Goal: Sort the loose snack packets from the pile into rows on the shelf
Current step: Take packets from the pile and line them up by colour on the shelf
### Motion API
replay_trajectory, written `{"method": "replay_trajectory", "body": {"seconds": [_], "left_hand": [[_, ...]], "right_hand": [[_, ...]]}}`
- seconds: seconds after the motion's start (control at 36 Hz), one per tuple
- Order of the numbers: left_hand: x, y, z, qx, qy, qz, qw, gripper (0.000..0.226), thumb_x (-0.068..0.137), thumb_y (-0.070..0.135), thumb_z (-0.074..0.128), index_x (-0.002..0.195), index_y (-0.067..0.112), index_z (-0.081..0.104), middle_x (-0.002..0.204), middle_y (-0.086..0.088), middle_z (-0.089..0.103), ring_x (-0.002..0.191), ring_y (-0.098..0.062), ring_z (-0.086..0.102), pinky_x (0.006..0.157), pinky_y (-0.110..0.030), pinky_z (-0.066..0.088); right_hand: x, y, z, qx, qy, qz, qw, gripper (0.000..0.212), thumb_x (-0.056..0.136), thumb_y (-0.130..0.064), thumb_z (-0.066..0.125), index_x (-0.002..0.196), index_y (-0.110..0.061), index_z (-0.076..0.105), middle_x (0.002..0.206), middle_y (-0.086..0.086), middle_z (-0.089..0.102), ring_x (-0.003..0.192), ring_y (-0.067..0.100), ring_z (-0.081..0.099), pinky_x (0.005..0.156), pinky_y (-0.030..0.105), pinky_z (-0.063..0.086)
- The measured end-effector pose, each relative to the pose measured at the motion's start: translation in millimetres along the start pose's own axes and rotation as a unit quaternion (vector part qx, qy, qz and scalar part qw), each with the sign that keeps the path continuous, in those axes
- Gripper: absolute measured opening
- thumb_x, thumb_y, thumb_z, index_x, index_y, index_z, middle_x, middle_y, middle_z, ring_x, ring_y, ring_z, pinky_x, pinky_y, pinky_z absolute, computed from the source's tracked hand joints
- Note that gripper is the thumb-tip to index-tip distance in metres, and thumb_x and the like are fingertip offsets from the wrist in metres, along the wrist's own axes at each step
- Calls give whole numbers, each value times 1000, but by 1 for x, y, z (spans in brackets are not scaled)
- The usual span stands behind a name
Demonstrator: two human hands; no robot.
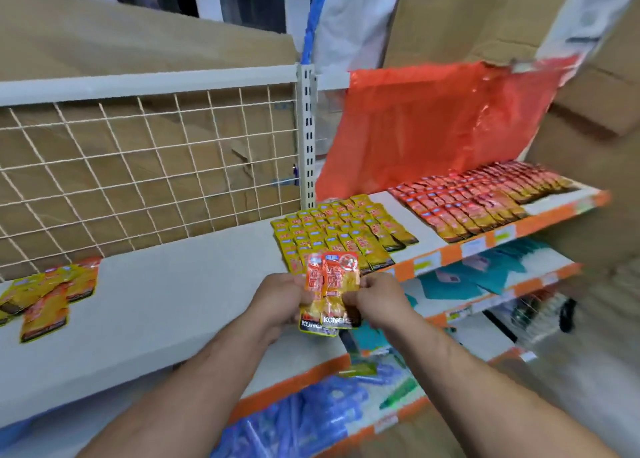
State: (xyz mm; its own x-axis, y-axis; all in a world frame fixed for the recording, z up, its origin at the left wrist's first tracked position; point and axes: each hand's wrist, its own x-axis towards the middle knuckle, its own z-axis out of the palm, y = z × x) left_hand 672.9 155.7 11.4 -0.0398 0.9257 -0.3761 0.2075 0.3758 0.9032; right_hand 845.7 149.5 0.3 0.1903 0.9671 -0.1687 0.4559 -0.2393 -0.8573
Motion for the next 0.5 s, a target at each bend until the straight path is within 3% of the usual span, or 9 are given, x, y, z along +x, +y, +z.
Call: {"method": "replay_trajectory", "body": {"seconds": [0.11,0.33,0.5], "left_hand": [[8,15,58,3,-41,6,999,26,82,-7,66,71,13,52,73,-14,51,48,-17,42,49,-23,34],[38,49,174,16,-117,15,993,22,85,-3,65,73,11,55,65,-9,55,50,-18,49,41,-22,42],[70,77,261,26,-178,26,983,21,84,-4,63,76,13,53,60,-7,55,55,-20,50,55,-31,47]], "right_hand": [[4,30,-51,33,39,22,998,39,67,-13,74,57,-20,36,60,7,35,56,17,35,53,33,27],[22,89,-149,90,84,42,991,23,77,-7,64,68,-15,45,63,9,36,56,18,34,51,29,26],[48,127,-220,125,126,61,982,43,84,0,62,59,-19,34,57,9,35,44,17,30,44,24,25]]}}
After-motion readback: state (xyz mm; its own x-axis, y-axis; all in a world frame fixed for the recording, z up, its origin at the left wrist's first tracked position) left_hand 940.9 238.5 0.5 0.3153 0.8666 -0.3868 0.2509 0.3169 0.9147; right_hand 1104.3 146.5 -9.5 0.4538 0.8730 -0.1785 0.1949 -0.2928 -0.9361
